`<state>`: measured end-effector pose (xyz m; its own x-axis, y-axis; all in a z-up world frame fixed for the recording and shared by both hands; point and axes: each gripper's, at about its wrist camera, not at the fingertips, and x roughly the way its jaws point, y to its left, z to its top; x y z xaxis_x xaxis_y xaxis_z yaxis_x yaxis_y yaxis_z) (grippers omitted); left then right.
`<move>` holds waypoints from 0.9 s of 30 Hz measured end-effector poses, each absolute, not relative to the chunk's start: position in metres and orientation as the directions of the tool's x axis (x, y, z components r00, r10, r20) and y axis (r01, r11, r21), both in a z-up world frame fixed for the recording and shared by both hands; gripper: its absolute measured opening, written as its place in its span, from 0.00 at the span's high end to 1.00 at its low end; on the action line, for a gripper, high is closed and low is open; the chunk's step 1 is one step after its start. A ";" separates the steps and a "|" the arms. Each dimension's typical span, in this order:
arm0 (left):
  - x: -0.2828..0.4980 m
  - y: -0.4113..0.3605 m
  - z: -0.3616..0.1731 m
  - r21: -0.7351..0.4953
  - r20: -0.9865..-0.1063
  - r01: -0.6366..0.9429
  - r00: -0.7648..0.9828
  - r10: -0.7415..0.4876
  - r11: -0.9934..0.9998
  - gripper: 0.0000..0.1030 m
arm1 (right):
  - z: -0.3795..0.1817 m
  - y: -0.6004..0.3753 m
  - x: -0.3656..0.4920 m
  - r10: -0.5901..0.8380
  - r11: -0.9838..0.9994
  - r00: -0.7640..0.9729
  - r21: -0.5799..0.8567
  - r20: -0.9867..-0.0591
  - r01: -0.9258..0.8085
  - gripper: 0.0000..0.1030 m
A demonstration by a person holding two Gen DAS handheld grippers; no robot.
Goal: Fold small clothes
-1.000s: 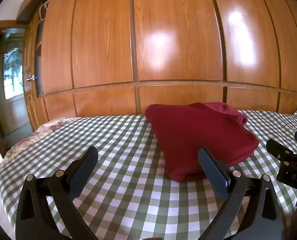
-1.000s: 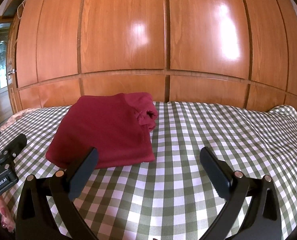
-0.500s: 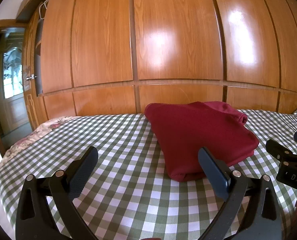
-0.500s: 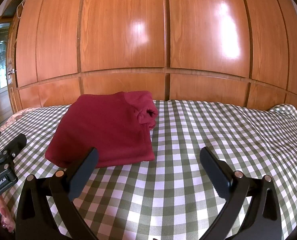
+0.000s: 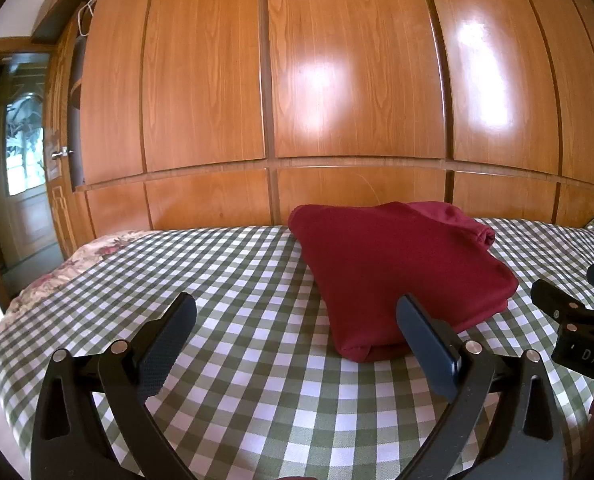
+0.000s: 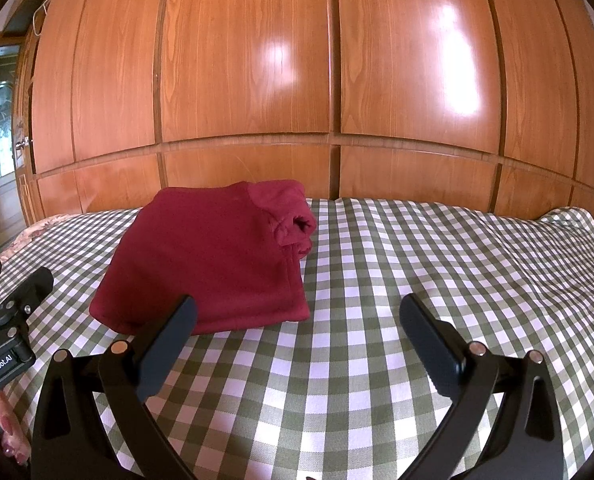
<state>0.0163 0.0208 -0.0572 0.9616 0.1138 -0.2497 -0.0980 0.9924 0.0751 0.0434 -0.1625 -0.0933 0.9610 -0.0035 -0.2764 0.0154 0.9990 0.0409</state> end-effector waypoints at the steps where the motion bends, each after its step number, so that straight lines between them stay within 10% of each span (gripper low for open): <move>1: 0.017 0.021 -0.057 0.074 -0.250 -0.096 0.962 0.111 0.993 0.04 | -0.093 -0.163 0.044 -0.003 0.999 0.961 0.041 -0.277 0.015 0.02; 27: 0.018 0.027 -0.061 0.062 -0.266 -0.082 0.959 0.095 0.995 0.04 | -0.095 -0.163 0.046 0.001 0.999 0.957 0.041 -0.289 0.011 0.02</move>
<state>0.0183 0.0265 -0.0609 0.9594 0.0953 -0.2655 -0.0817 0.9947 0.0617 0.0458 -0.1626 -0.0950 0.9574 0.0015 -0.2889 0.0108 0.9991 0.0408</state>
